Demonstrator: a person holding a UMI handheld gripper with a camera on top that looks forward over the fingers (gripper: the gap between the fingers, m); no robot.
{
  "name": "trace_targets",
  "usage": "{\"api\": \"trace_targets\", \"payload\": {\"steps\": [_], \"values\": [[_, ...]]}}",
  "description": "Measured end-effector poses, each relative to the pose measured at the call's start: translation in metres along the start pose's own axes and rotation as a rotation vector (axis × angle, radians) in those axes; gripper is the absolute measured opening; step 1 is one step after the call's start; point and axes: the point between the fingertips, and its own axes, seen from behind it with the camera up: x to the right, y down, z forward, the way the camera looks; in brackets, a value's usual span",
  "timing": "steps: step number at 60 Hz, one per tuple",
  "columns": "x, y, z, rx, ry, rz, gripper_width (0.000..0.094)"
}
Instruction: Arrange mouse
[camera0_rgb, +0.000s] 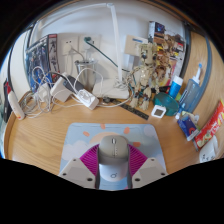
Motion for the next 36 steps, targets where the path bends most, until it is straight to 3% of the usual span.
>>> {"api": "trace_targets", "payload": {"steps": [12,17,28,36], "values": [[0.005,-0.001,0.002,-0.016,0.001,0.01,0.0527],[0.005,0.0,-0.003,-0.042,0.009,-0.013,0.076],[-0.002,-0.011,-0.053,-0.076,0.017,-0.061,0.0787],[-0.011,-0.043,-0.122,-0.024,0.02,-0.051,0.0787]]}}
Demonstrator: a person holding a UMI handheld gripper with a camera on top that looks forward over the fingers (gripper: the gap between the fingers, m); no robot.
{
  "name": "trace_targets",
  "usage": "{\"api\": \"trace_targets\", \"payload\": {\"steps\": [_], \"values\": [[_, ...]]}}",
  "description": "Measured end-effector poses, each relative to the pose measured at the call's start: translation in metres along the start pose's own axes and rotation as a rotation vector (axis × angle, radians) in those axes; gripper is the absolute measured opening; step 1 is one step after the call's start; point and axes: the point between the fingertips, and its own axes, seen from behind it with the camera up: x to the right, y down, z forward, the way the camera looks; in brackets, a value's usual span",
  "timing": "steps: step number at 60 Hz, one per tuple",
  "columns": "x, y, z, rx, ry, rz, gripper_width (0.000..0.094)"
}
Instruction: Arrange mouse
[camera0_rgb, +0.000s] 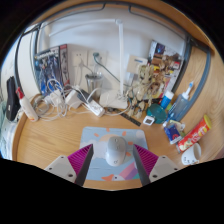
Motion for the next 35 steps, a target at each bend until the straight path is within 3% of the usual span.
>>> {"api": "trace_targets", "payload": {"steps": [17,35], "values": [[-0.013,-0.043,-0.122,0.114,0.006,0.053,0.0789],[-0.021,-0.041,-0.168,0.167,-0.009,0.117,0.0785]]}}
